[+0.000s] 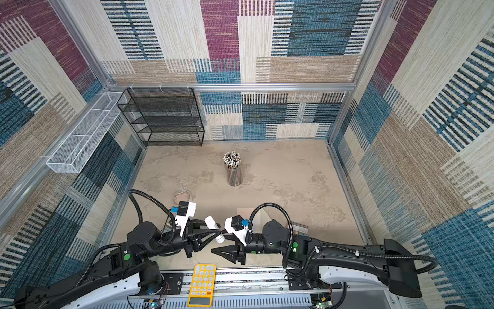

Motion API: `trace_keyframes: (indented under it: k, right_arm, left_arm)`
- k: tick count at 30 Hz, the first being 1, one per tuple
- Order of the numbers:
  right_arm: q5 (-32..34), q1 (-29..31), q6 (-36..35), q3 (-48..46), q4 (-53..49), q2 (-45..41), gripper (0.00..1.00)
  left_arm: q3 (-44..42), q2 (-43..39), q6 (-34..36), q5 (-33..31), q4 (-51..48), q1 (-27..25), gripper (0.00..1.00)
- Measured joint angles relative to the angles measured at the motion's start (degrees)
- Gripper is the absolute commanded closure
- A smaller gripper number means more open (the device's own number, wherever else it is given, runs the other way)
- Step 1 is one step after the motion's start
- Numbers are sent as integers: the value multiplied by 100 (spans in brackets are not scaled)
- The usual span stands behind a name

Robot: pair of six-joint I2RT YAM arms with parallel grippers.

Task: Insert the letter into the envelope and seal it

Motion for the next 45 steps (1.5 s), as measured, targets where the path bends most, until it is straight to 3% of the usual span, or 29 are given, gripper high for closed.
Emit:
trace_keyframes:
  k: [11, 18, 27, 45]
  right_arm:
    - [2293, 24, -861, -339, 686, 772, 34]
    - [3438, 79, -1368, -120, 1705, 1620, 34]
    - [4277, 83, -2002, 387, 2358, 2433, 40]
    - [4658, 44, -2124, 540, 2778, 2900, 66]
  left_arm:
    - [627, 442, 11, -2833, -859, 4, 100]
    - [1014, 1283, 9, -3729, -953, 2, 100]
    - [1233, 1773, -50, -4009, -922, -13, 100]
    - [1174, 1838, -162, -3866, -850, -24, 100]
